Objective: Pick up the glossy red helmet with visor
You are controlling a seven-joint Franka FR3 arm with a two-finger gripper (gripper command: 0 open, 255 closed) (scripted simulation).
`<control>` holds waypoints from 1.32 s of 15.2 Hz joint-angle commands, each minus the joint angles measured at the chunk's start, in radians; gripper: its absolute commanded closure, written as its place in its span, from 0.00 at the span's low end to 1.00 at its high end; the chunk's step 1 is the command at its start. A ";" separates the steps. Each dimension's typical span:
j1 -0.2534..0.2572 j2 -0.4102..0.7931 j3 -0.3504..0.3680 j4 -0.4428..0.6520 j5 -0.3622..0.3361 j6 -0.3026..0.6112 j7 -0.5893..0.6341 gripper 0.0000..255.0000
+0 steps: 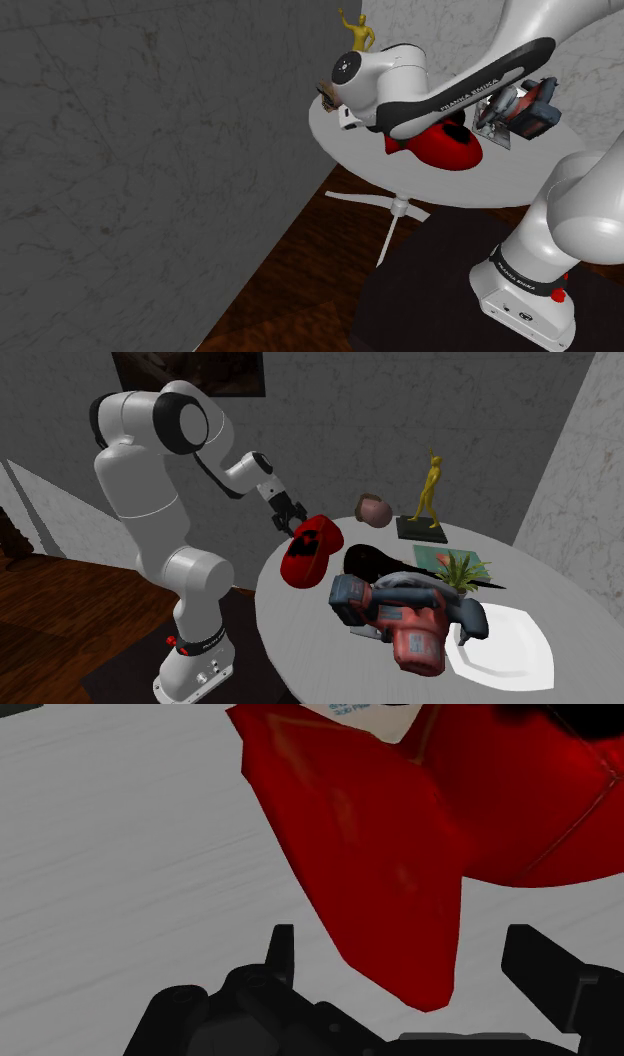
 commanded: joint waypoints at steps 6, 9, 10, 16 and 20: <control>-0.001 0.020 0.000 -0.013 -0.011 0.025 0.023 1.00; -0.001 0.021 0.001 -0.013 -0.010 0.024 0.024 1.00; -0.001 0.021 0.001 -0.012 -0.011 0.024 0.024 1.00; 0.001 -0.004 0.001 0.002 0.001 -0.005 -0.005 1.00; 0.004 -0.034 0.002 0.025 0.017 -0.045 -0.041 1.00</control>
